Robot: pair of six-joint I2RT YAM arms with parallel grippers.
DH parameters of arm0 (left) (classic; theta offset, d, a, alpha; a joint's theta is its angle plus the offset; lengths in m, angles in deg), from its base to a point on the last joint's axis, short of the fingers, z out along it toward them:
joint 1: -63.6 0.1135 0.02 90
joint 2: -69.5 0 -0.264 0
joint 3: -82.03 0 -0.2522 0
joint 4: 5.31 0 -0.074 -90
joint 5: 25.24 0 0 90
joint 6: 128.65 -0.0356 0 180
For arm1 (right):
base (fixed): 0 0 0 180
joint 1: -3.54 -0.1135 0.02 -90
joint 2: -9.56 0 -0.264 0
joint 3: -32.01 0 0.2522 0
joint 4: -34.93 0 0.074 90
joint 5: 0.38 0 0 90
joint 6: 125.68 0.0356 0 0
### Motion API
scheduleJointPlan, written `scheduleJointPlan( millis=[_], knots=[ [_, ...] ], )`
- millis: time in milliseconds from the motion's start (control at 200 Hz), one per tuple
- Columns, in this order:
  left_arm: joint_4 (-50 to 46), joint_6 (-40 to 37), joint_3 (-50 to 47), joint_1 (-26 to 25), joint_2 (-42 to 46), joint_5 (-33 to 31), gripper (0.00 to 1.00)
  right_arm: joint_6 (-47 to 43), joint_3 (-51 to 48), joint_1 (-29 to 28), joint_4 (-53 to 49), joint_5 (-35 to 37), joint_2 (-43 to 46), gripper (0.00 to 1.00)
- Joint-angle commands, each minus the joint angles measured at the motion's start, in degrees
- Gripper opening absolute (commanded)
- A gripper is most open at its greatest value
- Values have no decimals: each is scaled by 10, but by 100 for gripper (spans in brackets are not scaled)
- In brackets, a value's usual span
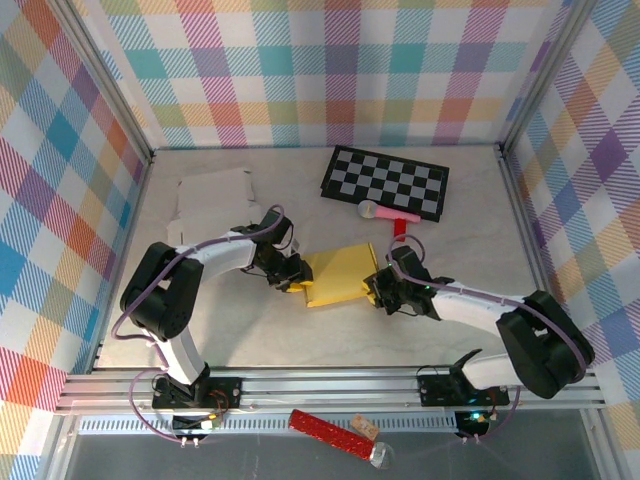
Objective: Fold the paper box
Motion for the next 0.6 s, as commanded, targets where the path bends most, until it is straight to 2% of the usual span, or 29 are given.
scheduleJointPlan(
  millis=[0,90,170,370,470,595],
  knots=[
    [7,-6,11,-18,-30,-5,28,4,-11,-2,-65,45,47,36],
    [13,-5,18,-30,-37,-6,27,3,-11,0,-128,78,102,50],
    [21,2,24,-42,-45,-8,26,-9,-15,13,-159,87,149,56],
    [48,38,46,-80,-68,-13,26,-35,-43,71,-201,54,244,65],
    [58,53,65,-99,-86,-12,26,-39,-72,86,-193,39,269,72],
    [67,68,85,-117,-104,-13,26,-33,-98,109,-173,26,281,73]
  ],
)
